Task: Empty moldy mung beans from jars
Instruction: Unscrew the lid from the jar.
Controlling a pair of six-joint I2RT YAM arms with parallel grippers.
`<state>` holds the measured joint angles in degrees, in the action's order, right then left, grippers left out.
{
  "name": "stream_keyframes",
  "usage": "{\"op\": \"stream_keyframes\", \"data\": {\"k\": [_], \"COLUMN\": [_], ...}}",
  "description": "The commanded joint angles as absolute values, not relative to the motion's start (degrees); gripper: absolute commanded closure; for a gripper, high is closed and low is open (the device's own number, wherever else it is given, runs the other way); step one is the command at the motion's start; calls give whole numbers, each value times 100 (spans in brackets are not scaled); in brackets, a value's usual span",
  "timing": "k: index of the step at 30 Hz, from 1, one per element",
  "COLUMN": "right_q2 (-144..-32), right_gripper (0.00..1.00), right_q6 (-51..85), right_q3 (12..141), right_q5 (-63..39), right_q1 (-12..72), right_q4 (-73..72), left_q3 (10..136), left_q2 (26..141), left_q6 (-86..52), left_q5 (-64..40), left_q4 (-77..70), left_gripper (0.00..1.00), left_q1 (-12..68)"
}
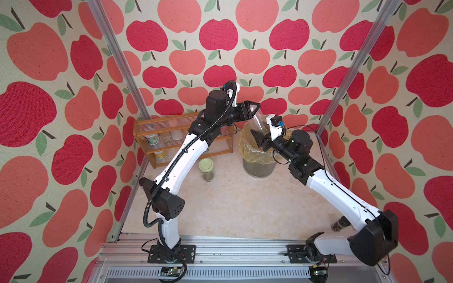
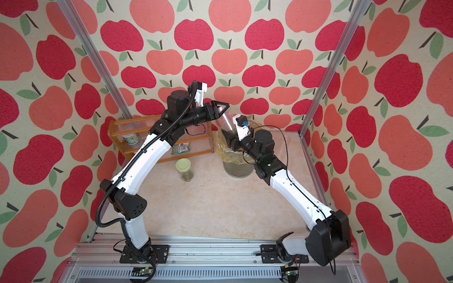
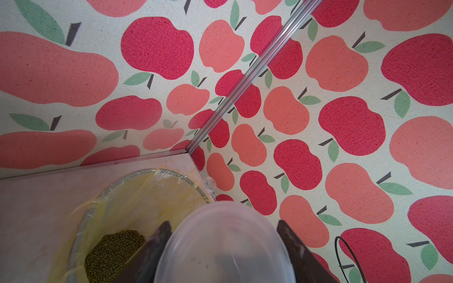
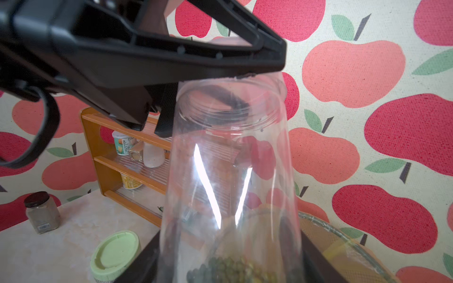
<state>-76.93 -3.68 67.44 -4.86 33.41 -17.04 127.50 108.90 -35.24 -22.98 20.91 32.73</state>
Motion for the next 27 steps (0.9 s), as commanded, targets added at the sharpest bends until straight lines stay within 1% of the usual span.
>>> {"op": "stream_keyframes", "data": {"k": [1,13,17,22,27], "right_q2": [-7488,-7629,-7686,-7800,-7793], "right_gripper": [63,63,63,63,62], "right_q6": [-759,-1396,-1521,-2036,-1944], "right_q3": [6943,6906,6933,7019,6881], "right_q5": [152,657,829,1530,1363], "right_q1": [3384,3652,3700,3967,3926], "right_q4": [-1591,-1703,-1733,-1708,-1965], "left_q3": [13284,14881,14924,15017,15030], "left_q2": [11183,12001,12067,12142,12146], "left_q6": [-3443,-3747,-3909,-3964,-3920], "left_q5": [-1674,-1567,-1549,-1492,-1545], "left_q4": [2678,3545,3432,3383,3349], "left_gripper": [44,44,44,43,41], "left_q1": [3181,3189,3205,3191,3214]}}
